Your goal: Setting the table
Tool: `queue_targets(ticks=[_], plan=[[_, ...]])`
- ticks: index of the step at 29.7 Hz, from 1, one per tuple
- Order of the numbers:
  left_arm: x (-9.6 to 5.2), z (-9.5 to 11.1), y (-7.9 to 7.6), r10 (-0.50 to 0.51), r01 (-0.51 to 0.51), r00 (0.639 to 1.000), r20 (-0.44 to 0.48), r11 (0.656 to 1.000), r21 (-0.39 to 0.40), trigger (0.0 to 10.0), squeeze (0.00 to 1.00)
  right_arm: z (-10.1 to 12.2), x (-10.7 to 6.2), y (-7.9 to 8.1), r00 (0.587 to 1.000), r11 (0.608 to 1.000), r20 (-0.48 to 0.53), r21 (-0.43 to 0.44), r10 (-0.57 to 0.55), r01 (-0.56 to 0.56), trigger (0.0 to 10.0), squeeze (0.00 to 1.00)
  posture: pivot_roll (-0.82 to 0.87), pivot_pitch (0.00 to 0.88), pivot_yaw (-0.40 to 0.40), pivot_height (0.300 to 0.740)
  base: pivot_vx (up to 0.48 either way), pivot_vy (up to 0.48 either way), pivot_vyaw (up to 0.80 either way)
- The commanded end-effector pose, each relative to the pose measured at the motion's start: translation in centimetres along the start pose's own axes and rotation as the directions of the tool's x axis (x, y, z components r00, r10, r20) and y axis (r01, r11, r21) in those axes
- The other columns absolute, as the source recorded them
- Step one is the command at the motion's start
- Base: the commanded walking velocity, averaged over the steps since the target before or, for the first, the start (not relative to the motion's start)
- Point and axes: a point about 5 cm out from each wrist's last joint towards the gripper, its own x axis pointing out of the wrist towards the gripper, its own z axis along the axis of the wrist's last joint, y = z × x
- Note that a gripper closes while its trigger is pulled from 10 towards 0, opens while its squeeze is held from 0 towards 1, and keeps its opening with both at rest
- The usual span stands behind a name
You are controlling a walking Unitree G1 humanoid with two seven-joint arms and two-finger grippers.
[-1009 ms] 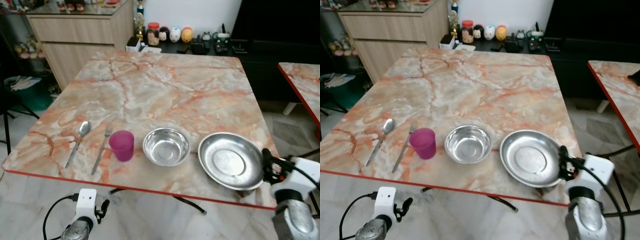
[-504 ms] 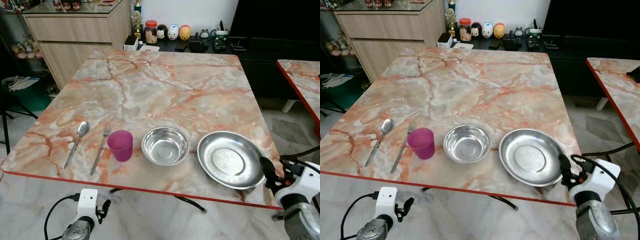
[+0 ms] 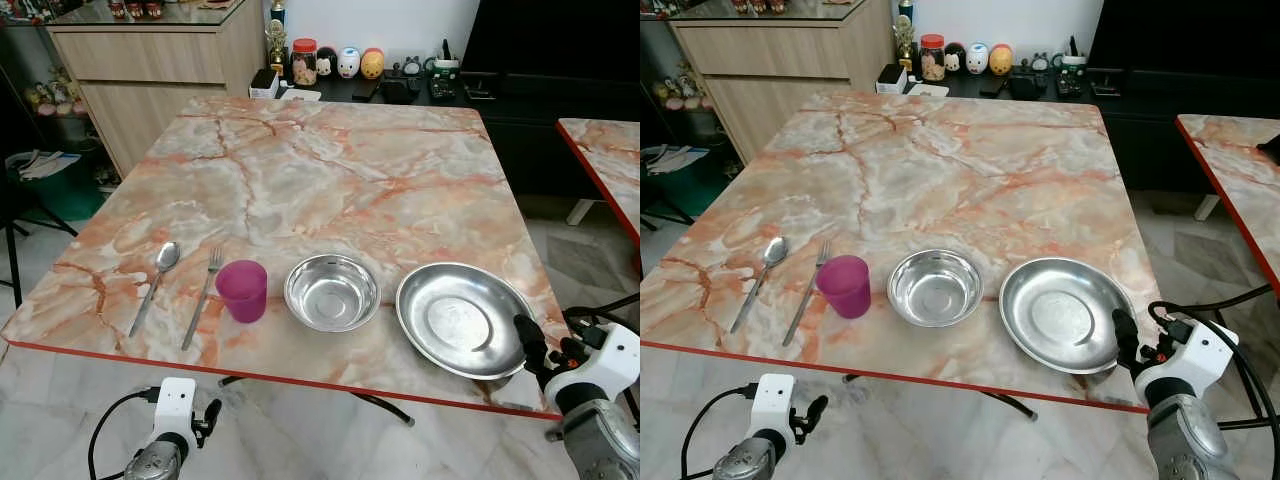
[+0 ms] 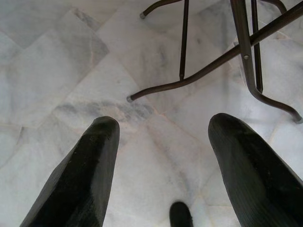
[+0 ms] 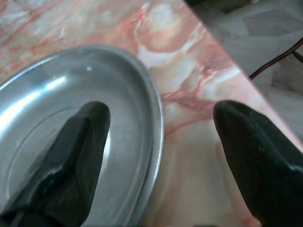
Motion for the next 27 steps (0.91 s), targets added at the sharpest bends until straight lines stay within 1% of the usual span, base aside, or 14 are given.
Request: queue_targets(ticks=[1,3,5,6,11,15,16,17,27], plan=[[-0.2,-0.4,0.2,0.002,-0.001,1.000,-0.018,1.000,0.011,10.0,0.00,-0.3,0.2,0.3,1.000,1.000,-0.023,-0.005,0.016,-0.016,10.0,0.00,-0.02,0.046,-0.003,0.740,0.000,0.000,0.00],[-0.2,-0.4,0.3,0.002,-0.002,1.000,-0.016,1.000,0.009,10.0,0.00,-0.2,0.3,0.6,1.000,1.000,-0.016,-0.004,0.025,-0.025,10.0,0.00,-0.02,0.042,-0.003,0.740,0.000,0.000,0.00],[-0.2,-0.4,0.2,0.002,-0.002,1.000,-0.016,1.000,0.009,10.0,0.00,-0.1,0.6,0.7,1.000,0.999,-0.021,-0.044,0.014,-0.015,10.0,0.00,-0.02,0.038,-0.005,0.740,0.000,0.000,0.00],[-0.2,-0.4,0.2,0.001,-0.001,1.000,-0.016,1.000,0.010,10.0,0.00,-0.1,0.6,0.7,1.000,0.999,-0.023,-0.046,0.011,-0.012,10.0,0.00,-0.02,0.035,-0.005,0.740,0.000,0.000,0.00],[-0.2,-0.5,-0.1,-0.011,0.011,1.000,-0.020,1.000,0.017,10.0,0.00,0.1,1.0,1.1,1.000,0.999,-0.020,-0.045,0.020,-0.021,10.0,0.00,-0.02,0.032,-0.005,0.740,0.000,0.000,0.00],[-0.2,-0.6,-0.2,-0.013,0.014,1.000,-0.022,1.000,0.018,10.0,0.00,-0.1,1.1,0.9,1.000,0.999,-0.029,-0.044,0.007,-0.009,10.0,0.00,-0.02,0.029,-0.008,0.740,0.000,0.000,0.00],[-0.2,-0.6,-0.2,-0.014,0.014,1.000,-0.022,1.000,0.018,10.0,0.00,-0.3,1.2,0.8,0.999,0.998,-0.049,-0.057,-0.012,0.010,10.0,0.00,-0.02,0.029,-0.008,0.740,0.000,0.000,0.00],[-0.2,-0.6,-0.2,-0.014,0.015,1.000,-0.022,1.000,0.019,10.0,0.00,-0.5,1.2,0.7,0.999,0.999,-0.052,-0.050,-0.015,0.013,10.0,0.00,-0.02,0.028,-0.008,0.740,0.000,0.000,0.00],[-0.3,-0.7,-0.2,-0.015,0.015,1.000,-0.020,1.000,0.026,10.0,0.00,-0.7,1.7,1.0,0.998,0.999,-0.055,-0.049,-0.009,0.006,10.0,0.00,-0.01,0.026,-0.008,0.740,0.000,0.000,0.00]])
